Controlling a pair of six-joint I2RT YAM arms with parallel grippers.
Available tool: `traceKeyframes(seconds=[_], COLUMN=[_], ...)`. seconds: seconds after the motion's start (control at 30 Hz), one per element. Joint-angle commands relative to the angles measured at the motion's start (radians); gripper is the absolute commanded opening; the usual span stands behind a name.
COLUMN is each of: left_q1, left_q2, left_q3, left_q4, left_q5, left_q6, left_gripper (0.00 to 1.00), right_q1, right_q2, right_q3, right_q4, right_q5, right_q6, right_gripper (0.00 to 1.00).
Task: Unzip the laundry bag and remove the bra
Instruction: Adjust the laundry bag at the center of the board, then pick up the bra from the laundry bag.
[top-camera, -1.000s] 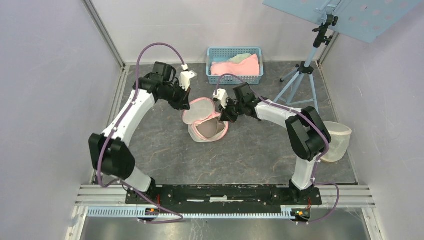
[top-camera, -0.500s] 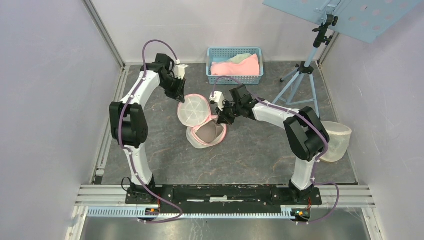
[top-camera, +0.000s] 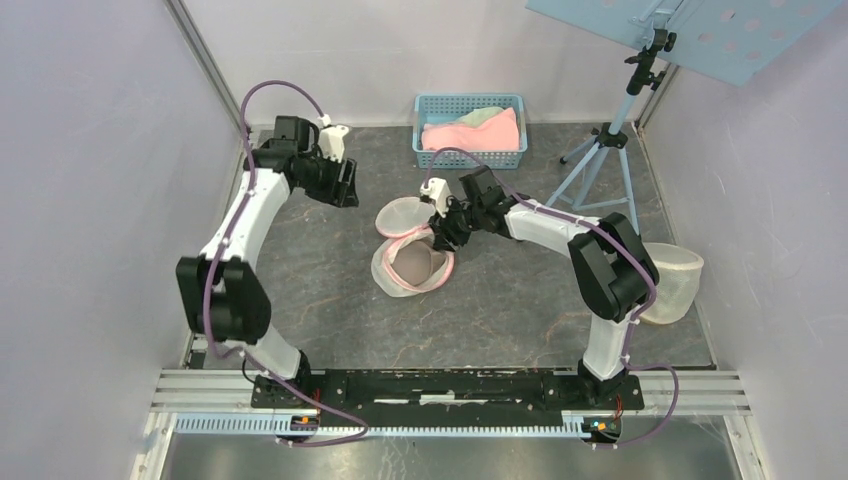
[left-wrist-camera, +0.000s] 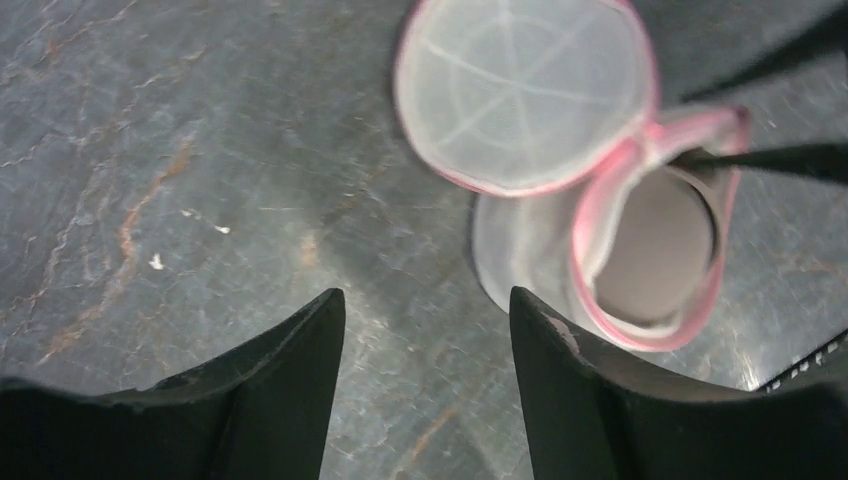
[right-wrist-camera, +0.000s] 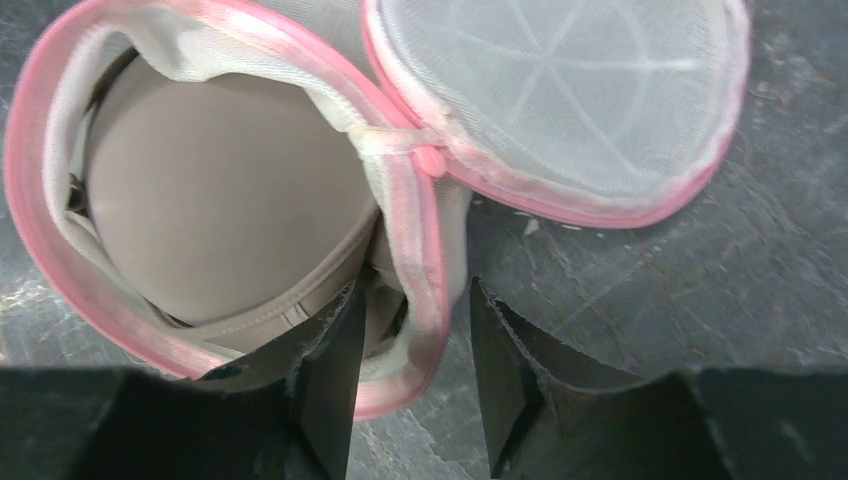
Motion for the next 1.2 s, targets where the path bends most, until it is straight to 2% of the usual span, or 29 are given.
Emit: traceKeyframes(seconds=[0.0,0.23,0.43,0.57,0.77,0.93,1.17], left_q1=[-0.068,-0.213,-0.345,-0.367,-0.367,-0.367,-0.367], left_q2=[-0.168,-0.288,-0.331,-0.308,-0.268,-0.255,-0.226], left_q3=[-0.158,-0.335,-0.425,-0.459,-0.491,-0.514,-0.551], left_q4=[0.1,0.164,0.221,0.251,0.289,0.306,0.32], left_q5=[0.058,0.044,-0.006,-0.033,-0.087,-0.126,-0.156], left_q6=[0.064,0.024,-0.03,-0.086,-0.136,-0.148,-0.164], left_gripper=[0.68,0.68,0.68,0.67,0.67,0.68,0.67], right_q1=[-0.032,-0.04,-0.031,0.011,0.083,0.094,0.099], right_q2=[-0.071,-0.177,-0.236,-0.235,-0.194,-0.167,-0.132], right_q3=[0.02,-0.021,-0.109,-0.156,-0.149,-0.146,-0.147], right_q4=[0.03,0.051,0.072,0.079,0.042,0.037,0.034], right_q5=[0.056,0.066,-0.026,-0.038,0.074,0.163,0.228], right_q6=[0.073,0.165,0.299,0.342,0.342,0.384,0.414], right_gripper=[0.53,0.61,0.56,0.56,0.57,0.62,0.6])
